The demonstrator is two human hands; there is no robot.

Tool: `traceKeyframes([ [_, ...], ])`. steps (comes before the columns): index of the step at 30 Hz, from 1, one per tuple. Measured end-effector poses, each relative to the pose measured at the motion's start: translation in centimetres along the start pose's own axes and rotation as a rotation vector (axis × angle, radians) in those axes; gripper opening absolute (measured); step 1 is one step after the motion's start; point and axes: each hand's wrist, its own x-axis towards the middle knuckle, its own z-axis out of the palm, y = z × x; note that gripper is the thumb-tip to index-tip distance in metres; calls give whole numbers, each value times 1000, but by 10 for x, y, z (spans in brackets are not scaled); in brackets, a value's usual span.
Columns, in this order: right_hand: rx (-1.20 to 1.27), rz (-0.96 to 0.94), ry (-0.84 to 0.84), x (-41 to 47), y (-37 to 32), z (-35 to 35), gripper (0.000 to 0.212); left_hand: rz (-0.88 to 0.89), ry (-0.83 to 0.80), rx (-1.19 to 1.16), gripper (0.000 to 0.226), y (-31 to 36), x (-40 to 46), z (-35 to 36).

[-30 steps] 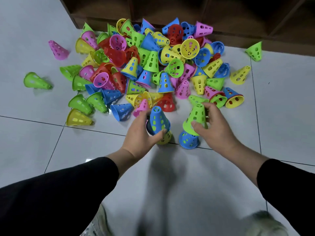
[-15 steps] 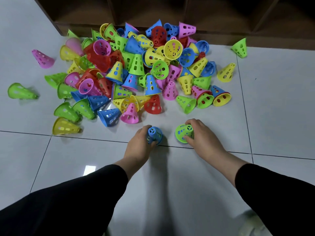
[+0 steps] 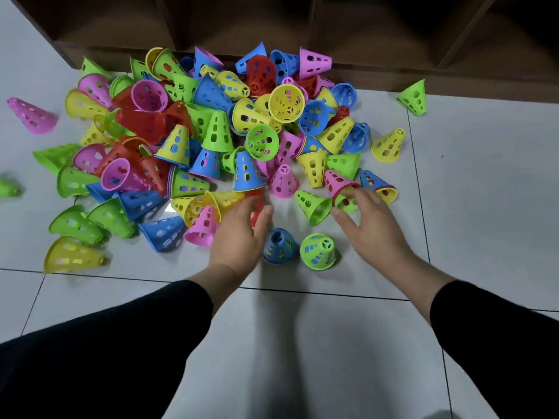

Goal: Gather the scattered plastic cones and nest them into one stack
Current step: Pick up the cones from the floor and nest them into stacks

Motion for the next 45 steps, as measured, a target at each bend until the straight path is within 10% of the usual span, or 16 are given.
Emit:
traceKeyframes([
  [10, -591, 41, -255, 72, 28, 7, 64, -50, -297, 480, 35, 60, 89, 55],
  [19, -210, 478, -296, 81, 24, 16, 67, -498, -531, 172, 41, 60, 108, 97],
  [34, 669, 562, -10, 63, 5, -11, 21, -437, -207, -391, 71, 74, 95, 49],
  [45, 739, 227, -15, -31, -48, -23, 44, -84, -20, -315, 57, 42, 9, -31],
])
